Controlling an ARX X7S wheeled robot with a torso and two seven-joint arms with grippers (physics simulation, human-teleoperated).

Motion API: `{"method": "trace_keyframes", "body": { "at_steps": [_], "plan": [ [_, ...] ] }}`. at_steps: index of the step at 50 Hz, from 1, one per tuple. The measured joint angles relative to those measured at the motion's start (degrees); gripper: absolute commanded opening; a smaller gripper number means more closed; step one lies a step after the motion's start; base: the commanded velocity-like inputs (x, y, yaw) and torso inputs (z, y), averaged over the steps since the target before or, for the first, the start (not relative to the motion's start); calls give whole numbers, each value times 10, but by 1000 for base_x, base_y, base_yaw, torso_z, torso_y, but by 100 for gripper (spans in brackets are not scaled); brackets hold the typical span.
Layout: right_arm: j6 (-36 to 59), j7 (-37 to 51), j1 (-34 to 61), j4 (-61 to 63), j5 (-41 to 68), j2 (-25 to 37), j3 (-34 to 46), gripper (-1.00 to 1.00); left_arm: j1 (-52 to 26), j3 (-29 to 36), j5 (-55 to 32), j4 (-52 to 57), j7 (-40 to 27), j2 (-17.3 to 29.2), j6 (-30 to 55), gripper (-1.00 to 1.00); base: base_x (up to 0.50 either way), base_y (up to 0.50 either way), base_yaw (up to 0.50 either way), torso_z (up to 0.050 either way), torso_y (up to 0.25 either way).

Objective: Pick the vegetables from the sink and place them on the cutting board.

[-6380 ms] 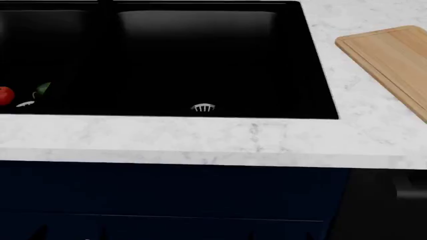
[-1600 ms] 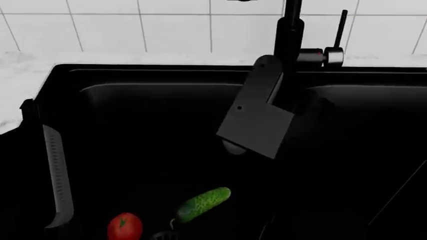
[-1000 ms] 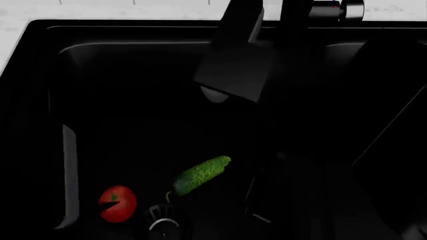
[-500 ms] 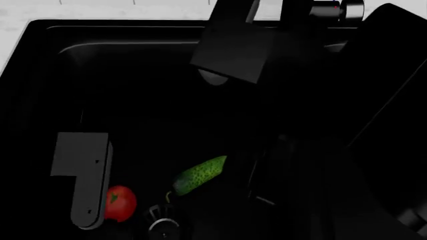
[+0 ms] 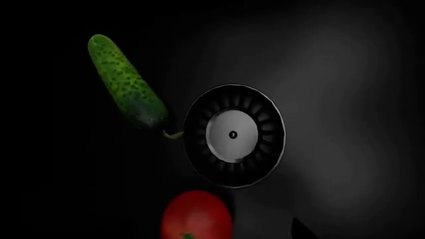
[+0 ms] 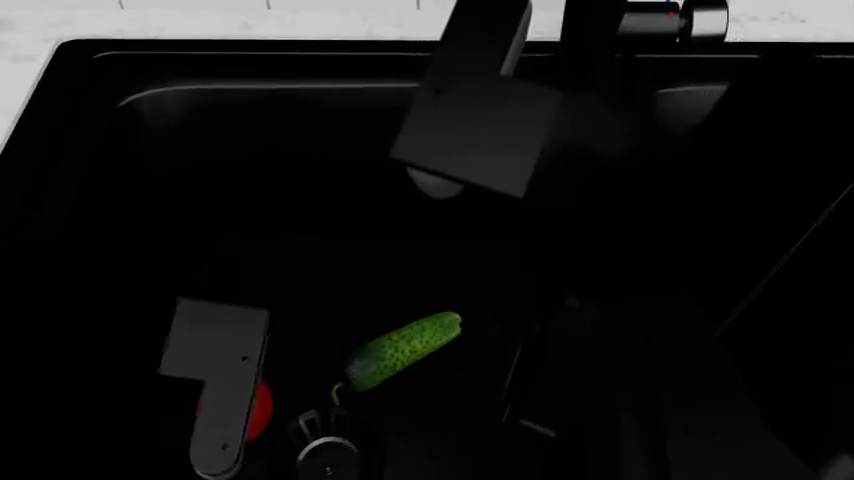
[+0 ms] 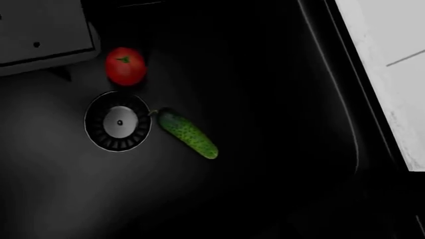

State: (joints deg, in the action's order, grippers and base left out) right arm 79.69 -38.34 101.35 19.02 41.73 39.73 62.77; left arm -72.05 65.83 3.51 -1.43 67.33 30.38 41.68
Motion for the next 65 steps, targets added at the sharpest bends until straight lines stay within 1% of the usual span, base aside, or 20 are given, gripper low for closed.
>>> {"method": "trace_keyframes", "body": {
  "at_steps": [22, 37, 57, 63, 64, 65],
  "plan": [
    [4, 13, -11, 13, 17, 6, -11, 100, 0, 43, 30, -96, -25, -42, -36, 100, 30, 0, 4, 0, 0],
    [4, 21, -15, 18, 25, 9, -15, 100, 2, 64, 49, -170, -55, -71, -71, 100, 31, 0, 4, 0, 0],
    [7, 31, -21, 28, 38, 17, -17, 100, 5, 83, 62, -295, -88, -117, -117, 100, 32, 0, 4, 0, 0],
    [8, 34, -24, 31, 43, 19, -19, 100, -1, 91, 45, -316, -90, -125, -119, 100, 33, 0, 3, 0, 0],
    [9, 35, -25, 31, 43, 19, -19, 100, -2, 92, 43, -319, -90, -125, -120, -100, 33, 0, 0, 0, -16],
    [9, 36, -25, 32, 44, 19, -19, 100, 0, 92, 45, -324, -95, -126, -127, -100, 32, 0, 6, 0, 0]
  ]
}}
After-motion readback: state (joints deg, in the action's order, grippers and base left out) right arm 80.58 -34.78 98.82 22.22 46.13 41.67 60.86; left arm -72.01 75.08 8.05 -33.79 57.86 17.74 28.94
